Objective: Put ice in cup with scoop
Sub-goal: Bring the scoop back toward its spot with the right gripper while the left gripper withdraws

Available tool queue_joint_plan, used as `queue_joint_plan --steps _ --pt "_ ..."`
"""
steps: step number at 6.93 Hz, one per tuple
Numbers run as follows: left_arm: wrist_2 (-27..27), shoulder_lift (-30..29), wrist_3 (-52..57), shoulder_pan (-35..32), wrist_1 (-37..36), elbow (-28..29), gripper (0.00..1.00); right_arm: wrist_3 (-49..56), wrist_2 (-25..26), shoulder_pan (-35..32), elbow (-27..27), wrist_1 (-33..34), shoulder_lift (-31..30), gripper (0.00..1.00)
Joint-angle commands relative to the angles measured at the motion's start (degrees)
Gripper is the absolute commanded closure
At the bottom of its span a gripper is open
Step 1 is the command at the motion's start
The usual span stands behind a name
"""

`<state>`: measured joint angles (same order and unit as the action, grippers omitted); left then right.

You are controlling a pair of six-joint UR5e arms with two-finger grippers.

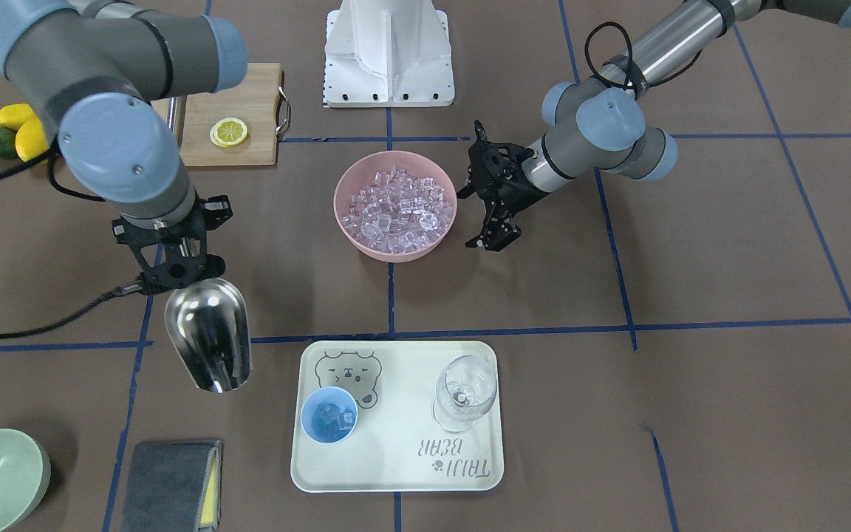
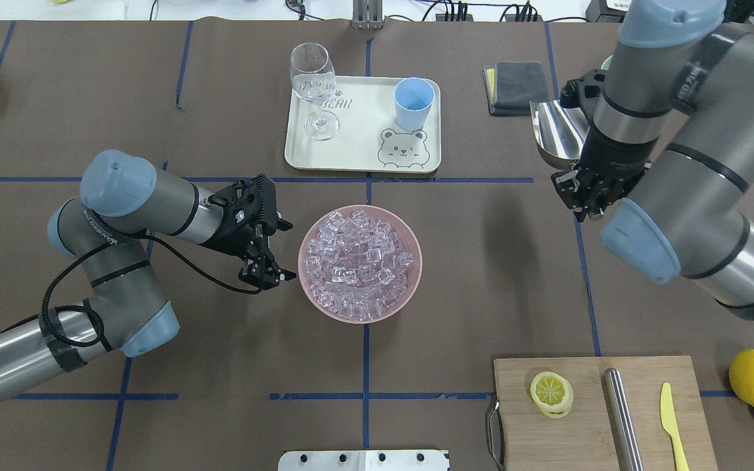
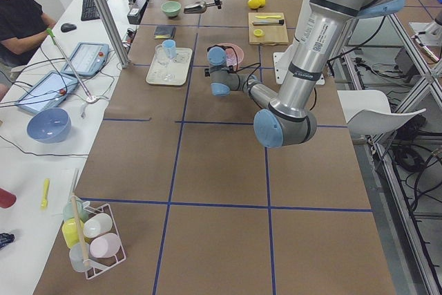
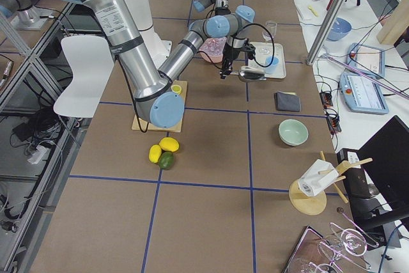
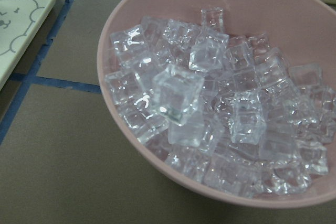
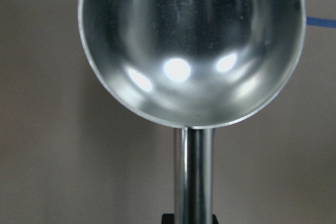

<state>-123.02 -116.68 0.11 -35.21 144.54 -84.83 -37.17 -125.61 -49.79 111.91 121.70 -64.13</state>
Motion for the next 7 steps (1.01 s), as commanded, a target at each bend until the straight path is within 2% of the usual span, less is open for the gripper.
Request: queue_joint_plan --steps 1,2,3,4,5,7 --pt "-0.28 -0.04 -0.02 -0.90 -0.66 -0.16 0.00 -8.15 0.01 0.30 4.18 -3.73 -7.47 1.00" --pt "-0.29 0.75 -0.02 -2.39 -0.84 -1.21 0.00 -8.09 0.10 0.39 4.98 -5.14 -10.80 1.00" --pt "-0.11 3.80 -0.02 -3.01 -2.06 -4.17 0.00 -8.09 0.18 0.83 5.42 -14.29 -16.75 1.00" --pt "-0.20 4.35 -0.02 -5.37 -6.77 -5.86 0.00 -11.83 0.27 1.70 4.64 -25.00 -22.47 1.00" --pt "0.06 4.36 -0.02 -6.87 -11.86 -6.92 0.00 -15.96 2.10 4.23 3.24 -29.37 -23.14 1.00" --pt "0.50 9.69 -0.02 -11.95 -14.29 -8.07 0.00 -16.52 3.95 7.23 2.79 -32.12 -26.38 1.00"
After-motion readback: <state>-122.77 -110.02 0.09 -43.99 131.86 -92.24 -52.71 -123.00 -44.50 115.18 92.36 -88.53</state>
